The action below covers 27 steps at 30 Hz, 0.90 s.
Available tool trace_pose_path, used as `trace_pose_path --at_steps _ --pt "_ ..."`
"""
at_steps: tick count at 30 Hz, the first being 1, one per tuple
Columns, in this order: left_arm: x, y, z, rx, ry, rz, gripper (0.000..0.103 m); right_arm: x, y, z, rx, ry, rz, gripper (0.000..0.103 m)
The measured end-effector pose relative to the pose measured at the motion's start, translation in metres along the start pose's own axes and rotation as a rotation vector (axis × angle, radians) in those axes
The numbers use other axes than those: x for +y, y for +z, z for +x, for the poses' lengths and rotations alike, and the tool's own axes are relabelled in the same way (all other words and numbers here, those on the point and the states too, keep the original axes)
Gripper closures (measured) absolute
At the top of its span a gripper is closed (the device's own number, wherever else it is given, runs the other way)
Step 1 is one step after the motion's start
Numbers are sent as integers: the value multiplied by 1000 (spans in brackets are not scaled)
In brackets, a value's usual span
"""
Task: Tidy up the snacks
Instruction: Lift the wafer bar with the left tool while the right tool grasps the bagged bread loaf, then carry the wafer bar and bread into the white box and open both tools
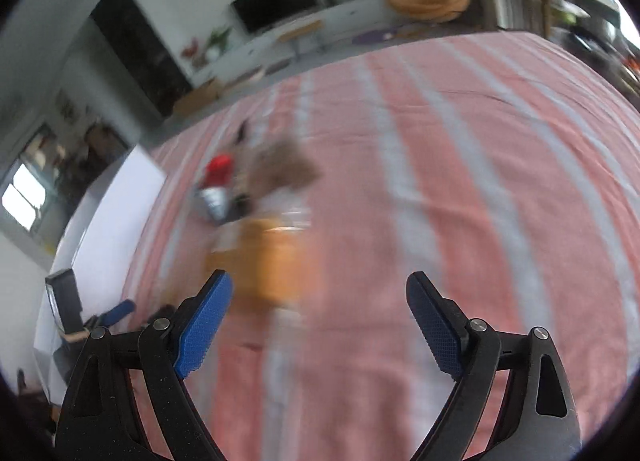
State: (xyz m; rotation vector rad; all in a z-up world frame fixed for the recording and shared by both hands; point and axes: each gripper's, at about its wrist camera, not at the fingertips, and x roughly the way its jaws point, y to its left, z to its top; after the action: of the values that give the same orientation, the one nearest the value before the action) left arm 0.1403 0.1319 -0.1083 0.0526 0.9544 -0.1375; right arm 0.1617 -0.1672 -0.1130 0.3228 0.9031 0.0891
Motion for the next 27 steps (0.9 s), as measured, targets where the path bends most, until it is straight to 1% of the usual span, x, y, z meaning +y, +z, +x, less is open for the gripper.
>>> trace_pose_path --at_steps 2,3,4,5,6,7,8,9,10,12,13,14,15,16,17,18,20,22,23,24,25,27 --pt "0 0 0 0 0 0 0 29 5 34 79 -65 -49 12" --pt "0 0 0 0 0 0 0 41 4 54 132 -77 -78 10" --pt "0 0 0 0 0 0 0 47 3 66 154 -9 -69 11" --pt "0 0 0 0 -1 -1 0 51 2 83 220 23 -47 11" --pt "0 1 0 2 -2 0 0 56 3 85 207 -2 -61 9" --pt "0 1 -1 2 -3 0 0 62 3 90 217 -50 -91 9" --pt "0 1 -1 4 -4 2 0 65 4 94 229 -66 -105 9" --pt "0 2 -1 12 -6 11 0 66 4 95 232 -69 -105 11" --pt "0 2 -1 31 -11 25 0 64 4 93 231 -41 -88 13" --pt "-1 1 -3 77 -33 54 1 58 3 79 209 13 -65 26" --pt "-1 -1 -5 88 -41 65 3 54 2 71 201 28 -67 28" --pt "-2 -2 -9 81 -49 76 14 51 -1 64 188 46 -73 36" --pt "-4 -4 -15 63 -58 87 40 50 -2 55 179 61 -86 45" --pt "-6 -5 -19 49 -69 102 61 47 -3 47 174 67 -89 46" --pt "-9 -5 -23 47 -72 116 74 46 -3 40 165 74 -86 48" --pt "-10 -6 -24 57 -91 114 74 45 -4 31 151 89 -89 51" --pt "-7 -10 -28 48 -140 73 74 45 1 19 138 107 -98 54" --pt "1 -14 -35 35 -177 3 74 49 6 4 106 142 -81 54" --pt "5 -15 -41 22 -212 -38 74 50 12 -5 90 166 -73 54" --pt "11 -16 -53 2 -248 -81 74 55 18 -12 72 191 -65 54" --pt "13 -15 -60 -10 -259 -99 74 60 27 -20 56 216 -56 54" --pt "26 -12 -95 -66 -300 -159 74 78 41 -36 22 283 -50 54"
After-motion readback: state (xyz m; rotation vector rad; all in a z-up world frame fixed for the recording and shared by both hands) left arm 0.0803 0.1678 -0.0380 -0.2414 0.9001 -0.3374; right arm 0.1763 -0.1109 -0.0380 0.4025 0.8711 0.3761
